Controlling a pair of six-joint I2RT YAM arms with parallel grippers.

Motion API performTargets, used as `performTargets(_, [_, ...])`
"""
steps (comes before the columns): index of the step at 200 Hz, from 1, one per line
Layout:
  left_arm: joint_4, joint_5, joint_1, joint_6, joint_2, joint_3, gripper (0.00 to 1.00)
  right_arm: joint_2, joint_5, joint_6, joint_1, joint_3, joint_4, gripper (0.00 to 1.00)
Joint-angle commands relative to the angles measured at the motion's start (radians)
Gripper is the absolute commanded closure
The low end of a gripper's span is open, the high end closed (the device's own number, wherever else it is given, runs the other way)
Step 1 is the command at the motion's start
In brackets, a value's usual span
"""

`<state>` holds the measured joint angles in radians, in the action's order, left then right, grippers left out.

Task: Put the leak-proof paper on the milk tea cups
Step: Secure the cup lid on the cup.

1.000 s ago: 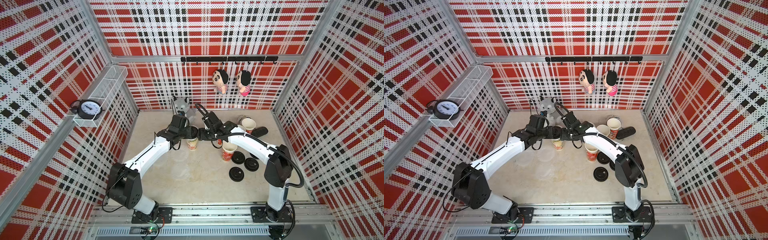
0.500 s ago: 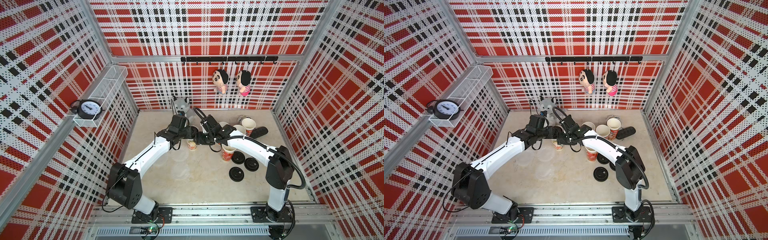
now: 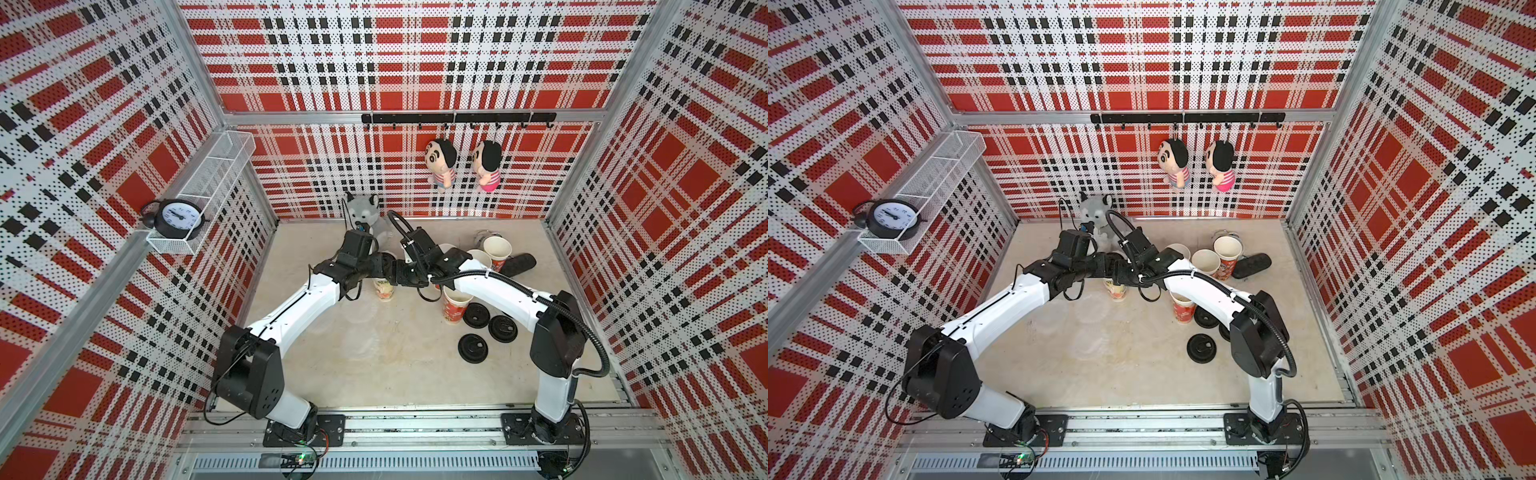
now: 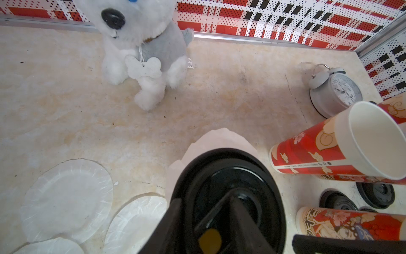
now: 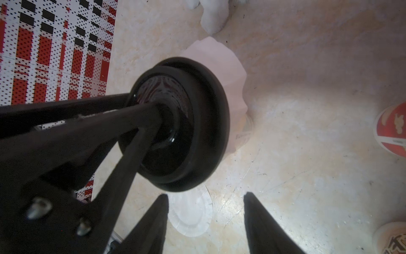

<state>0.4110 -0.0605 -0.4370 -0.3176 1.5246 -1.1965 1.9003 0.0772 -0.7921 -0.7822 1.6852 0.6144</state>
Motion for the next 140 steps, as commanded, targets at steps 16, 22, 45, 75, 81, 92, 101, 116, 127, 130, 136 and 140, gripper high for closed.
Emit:
performTargets(16, [0.180, 0.028, -0.009, -0.003, 0.045, 0.068, 0.61, 0.032, -0.031, -0.021, 0.009, 0.028, -0.007, 0.42])
performTargets(22, [0.179, 0.029, -0.009, -0.003, 0.046, 0.068, 0.61, 0.035, -0.034, -0.024, 0.009, 0.029, -0.002, 0.42])
performTargets(45, [0.178, 0.031, -0.010, -0.004, 0.047, 0.068, 0.61, 0.049, -0.062, -0.032, 0.009, 0.020, 0.031, 0.42])
performTargets(75, [0.178, 0.035, -0.012, -0.001, 0.046, 0.067, 0.61, 0.056, -0.109, -0.055, 0.016, -0.006, 0.074, 0.42])
performTargets(81, [0.178, 0.035, -0.013, -0.001, 0.045, 0.067, 0.61, 0.057, -0.115, -0.061, 0.019, -0.015, 0.077, 0.42])
performTargets(92, [0.178, 0.036, -0.015, -0.001, 0.044, 0.068, 0.61, 0.059, -0.122, -0.073, 0.024, -0.030, 0.080, 0.42])
performTargets(101, [0.178, 0.037, -0.016, -0.001, 0.043, 0.068, 0.61, 0.063, -0.125, -0.084, 0.029, -0.040, 0.081, 0.42])
performTargets(116, [0.178, 0.036, -0.018, -0.002, 0.040, 0.069, 0.61, 0.073, -0.125, -0.095, 0.035, -0.053, 0.081, 0.42])
performTargets(127, [0.178, 0.036, -0.019, 0.000, 0.041, 0.070, 0.61, 0.083, -0.126, -0.102, 0.037, -0.061, 0.085, 0.42])
performTargets(130, [0.178, 0.036, -0.018, 0.000, 0.040, 0.070, 0.61, 0.086, -0.127, -0.103, 0.038, -0.061, 0.087, 0.42])
performTargets(136, [0.178, 0.035, -0.018, 0.000, 0.040, 0.069, 0.61, 0.092, -0.129, -0.107, 0.038, -0.066, 0.090, 0.42])
performTargets(140, [0.178, 0.037, -0.018, 0.001, 0.042, 0.070, 0.61, 0.096, -0.131, -0.109, 0.038, -0.069, 0.092, 0.42])
